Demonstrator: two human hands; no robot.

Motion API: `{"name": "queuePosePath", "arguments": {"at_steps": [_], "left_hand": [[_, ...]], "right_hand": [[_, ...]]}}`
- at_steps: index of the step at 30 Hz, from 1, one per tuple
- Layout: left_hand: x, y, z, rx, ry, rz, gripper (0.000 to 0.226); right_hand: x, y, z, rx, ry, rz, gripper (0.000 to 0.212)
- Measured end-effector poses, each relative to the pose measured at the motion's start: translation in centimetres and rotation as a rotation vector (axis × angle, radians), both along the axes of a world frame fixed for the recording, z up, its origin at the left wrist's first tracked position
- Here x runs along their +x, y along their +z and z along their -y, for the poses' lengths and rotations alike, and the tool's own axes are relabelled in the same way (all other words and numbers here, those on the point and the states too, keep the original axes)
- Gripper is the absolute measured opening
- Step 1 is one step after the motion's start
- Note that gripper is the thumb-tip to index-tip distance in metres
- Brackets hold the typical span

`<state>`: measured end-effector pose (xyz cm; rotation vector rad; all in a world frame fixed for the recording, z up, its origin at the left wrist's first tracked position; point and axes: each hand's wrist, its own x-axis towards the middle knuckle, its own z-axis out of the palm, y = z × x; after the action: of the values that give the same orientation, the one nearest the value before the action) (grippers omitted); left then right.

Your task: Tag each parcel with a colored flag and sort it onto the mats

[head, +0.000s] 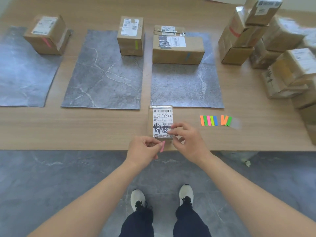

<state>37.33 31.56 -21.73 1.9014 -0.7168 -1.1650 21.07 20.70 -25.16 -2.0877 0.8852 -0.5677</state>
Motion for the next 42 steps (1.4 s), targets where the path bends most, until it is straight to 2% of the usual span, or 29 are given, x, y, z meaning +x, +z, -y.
{"name": "queuePosePath", "arguments": {"at_steps": [11,14,20,25,29,32,35,40,42], "left_hand": [[-4.1,-1.9,1.2,-0.056,0.156,0.087,0.019],[-4.4,-2.0,1.5,-0.025,0.191,0.121,0.019],[-4.7,-1.9,1.8,0.006,0.213,0.131,0.019],[-4.7,-1.8,1.8,0.037,0.220,0.111,0.019],[-3.7,-2.2,1.2,0.159,0.232,0.140,0.014],[-2.3,-2.5,0.3,0.245,0.314,0.135,0.012],[-0.7,-2.6,-0.1,0.247,0.413,0.115,0.020],[0.7,-1.2,1.3,0.171,0.482,0.127,0.026],[0.7,-0.3,2.2,0.130,0.476,0.060,0.030]], "right_hand": [[-1.4,-1.7,1.0,-0.227,0.160,-0.089,0.028],[-1.0,-1.5,1.5,-0.241,0.167,-0.100,0.028],[-0.2,-1.8,2.3,-0.256,0.176,-0.098,0.015],[0.4,-2.2,2.6,-0.335,0.171,-0.086,0.018],[0.7,-2.3,2.6,-0.408,0.166,-0.090,0.013],[1.0,-2.3,2.3,-0.463,0.154,-0.144,0.032],[1.5,-2.3,1.8,-0.505,0.125,-0.183,0.050],[1.4,-2.1,1.3,-0.445,0.108,-0.251,0.053],[1.2,-1.3,1.1,-0.321,0.092,-0.259,0.047]]}}
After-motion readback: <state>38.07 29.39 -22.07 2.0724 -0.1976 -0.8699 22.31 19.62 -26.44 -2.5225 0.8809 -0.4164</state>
